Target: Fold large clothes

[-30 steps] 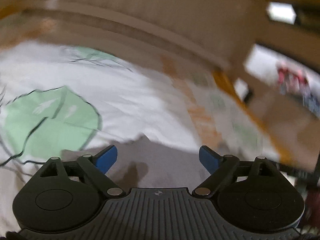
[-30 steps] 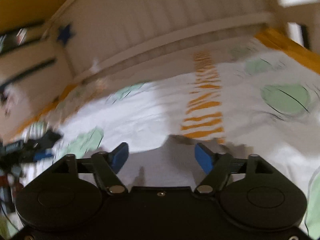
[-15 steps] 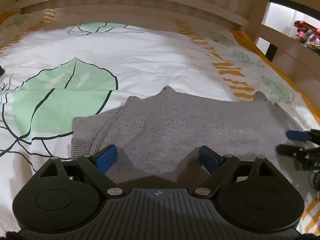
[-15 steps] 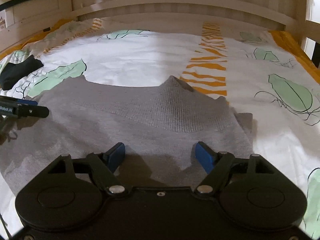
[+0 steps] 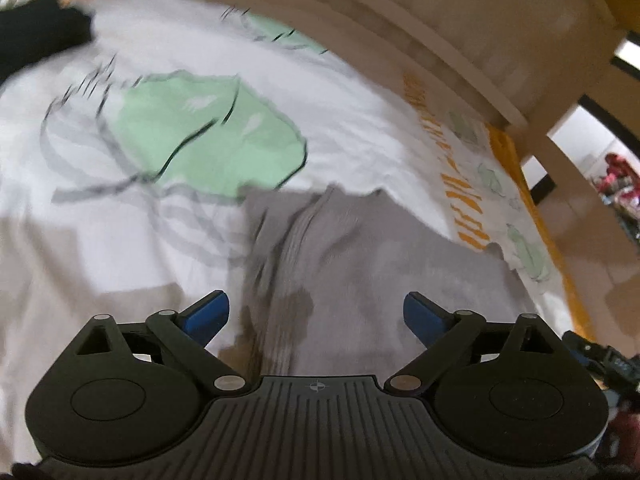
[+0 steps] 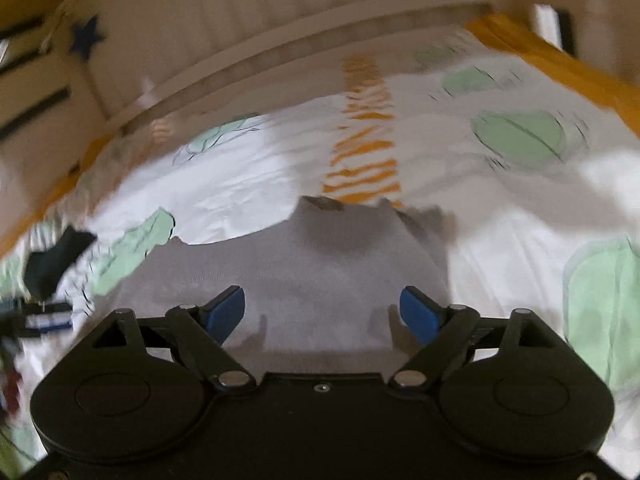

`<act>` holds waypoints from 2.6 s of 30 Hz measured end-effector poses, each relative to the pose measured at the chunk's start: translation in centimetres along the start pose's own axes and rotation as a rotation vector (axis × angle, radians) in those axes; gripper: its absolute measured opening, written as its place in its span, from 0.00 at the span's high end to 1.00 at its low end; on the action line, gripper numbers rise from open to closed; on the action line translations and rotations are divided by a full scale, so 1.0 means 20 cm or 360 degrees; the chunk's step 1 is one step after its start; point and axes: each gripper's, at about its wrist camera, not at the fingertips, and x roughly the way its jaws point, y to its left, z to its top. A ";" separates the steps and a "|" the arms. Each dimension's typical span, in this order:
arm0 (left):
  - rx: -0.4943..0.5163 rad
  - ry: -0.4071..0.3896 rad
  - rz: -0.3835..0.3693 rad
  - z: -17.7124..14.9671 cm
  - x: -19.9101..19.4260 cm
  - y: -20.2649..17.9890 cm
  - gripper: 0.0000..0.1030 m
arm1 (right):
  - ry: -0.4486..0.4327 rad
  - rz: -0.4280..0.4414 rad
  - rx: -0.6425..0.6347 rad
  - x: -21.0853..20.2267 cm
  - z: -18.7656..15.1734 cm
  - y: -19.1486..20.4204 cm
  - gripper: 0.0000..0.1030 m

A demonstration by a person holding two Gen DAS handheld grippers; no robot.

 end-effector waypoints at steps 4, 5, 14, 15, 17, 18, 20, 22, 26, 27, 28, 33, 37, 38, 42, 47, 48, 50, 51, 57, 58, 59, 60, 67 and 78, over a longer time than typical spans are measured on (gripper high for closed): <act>-0.0028 0.0056 -0.0007 -0.12 -0.07 0.03 0.08 | 0.0018 -0.0022 0.0214 -0.10 -0.09 -0.09 0.16; -0.0036 0.0071 -0.0014 -0.14 -0.08 0.03 0.08 | 0.0028 -0.0017 0.0269 -0.12 -0.12 -0.12 0.16; -0.0147 0.0163 -0.0101 -0.39 -0.07 0.03 0.06 | 0.0174 -0.0060 0.0475 -0.25 -0.36 -0.17 0.16; -0.0124 0.0156 -0.0096 -0.38 -0.05 0.02 0.06 | 0.0197 -0.0053 0.0490 -0.23 -0.38 -0.18 0.16; -0.0082 0.0131 -0.0103 -0.36 -0.02 0.00 0.06 | 0.0192 -0.0038 0.0511 -0.19 -0.39 -0.19 0.15; -0.0077 0.0121 -0.0103 -0.34 0.01 0.00 0.06 | 0.0175 -0.0019 0.0518 -0.18 -0.39 -0.20 0.14; -0.0095 0.0079 -0.0112 -0.31 0.06 0.00 0.05 | 0.0147 0.0028 0.0556 -0.14 -0.39 -0.21 0.12; -0.0108 0.0037 -0.0124 -0.29 0.11 -0.01 0.05 | 0.0097 0.0084 0.0629 -0.08 -0.38 -0.24 0.10; -0.0121 -0.0029 -0.0141 -0.25 0.19 -0.02 0.01 | -0.0008 0.0176 0.0691 0.00 -0.37 -0.28 0.04; -0.0164 -0.0046 -0.0147 -0.25 0.19 -0.02 0.01 | -0.0025 0.0195 0.0695 0.02 -0.36 -0.28 0.02; -0.0209 -0.0064 -0.0146 -0.24 0.20 -0.01 0.01 | -0.0041 0.0210 0.0692 0.03 -0.36 -0.28 0.01; -0.0253 -0.0096 -0.0063 -0.22 0.17 0.01 0.52 | -0.0040 0.0155 0.0602 0.07 -0.35 -0.25 0.39; -0.0310 -0.0113 -0.0064 -0.24 0.15 0.06 0.93 | 0.0010 0.0162 0.0697 0.07 -0.38 -0.29 0.85; -0.0260 -0.0128 -0.0029 -0.24 0.13 0.04 0.93 | 0.0016 0.0111 0.0622 0.06 -0.37 -0.26 0.86; 0.0020 -0.0205 0.0067 -0.23 0.00 -0.10 0.94 | 0.0007 -0.0062 0.0347 -0.02 -0.31 -0.10 0.87; 0.0018 -0.0168 0.0045 -0.27 -0.17 -0.09 0.94 | -0.0030 -0.0082 0.0343 -0.17 -0.32 -0.06 0.88; -0.0002 -0.0157 0.0038 -0.29 -0.21 -0.07 0.94 | -0.0020 -0.0077 0.0344 -0.20 -0.34 -0.05 0.88; -0.0047 -0.0136 0.0022 -0.32 -0.28 -0.04 0.94 | -0.0003 -0.0052 0.0362 -0.28 -0.37 -0.03 0.88; -0.0053 -0.0125 0.0016 -0.33 -0.31 -0.03 0.94 | 0.0010 -0.0038 0.0375 -0.32 -0.39 -0.02 0.88; -0.0036 -0.0022 -0.0027 -0.50 -0.55 0.04 0.93 | 0.0125 0.0023 0.0377 -0.57 -0.52 0.06 0.88; -0.0031 0.0003 -0.0024 -0.52 -0.57 0.04 0.93 | 0.0159 0.0028 0.0381 -0.60 -0.56 0.07 0.88; -0.0025 0.0030 -0.0011 -0.55 -0.57 0.06 0.93 | 0.0198 0.0031 0.0390 -0.62 -0.59 0.07 0.87; -0.0021 0.0063 0.0014 -0.58 -0.57 0.09 0.92 | 0.0243 0.0032 0.0402 -0.63 -0.62 0.07 0.87; -0.0044 0.0044 0.0163 -0.64 -0.53 0.15 0.72 | 0.0454 -0.0035 0.0509 -0.58 -0.76 0.00 0.65; 0.0379 -0.0285 0.0192 -0.54 -0.66 -0.20 0.44 | 0.0096 -0.0022 0.0142 -0.81 -0.61 0.20 0.22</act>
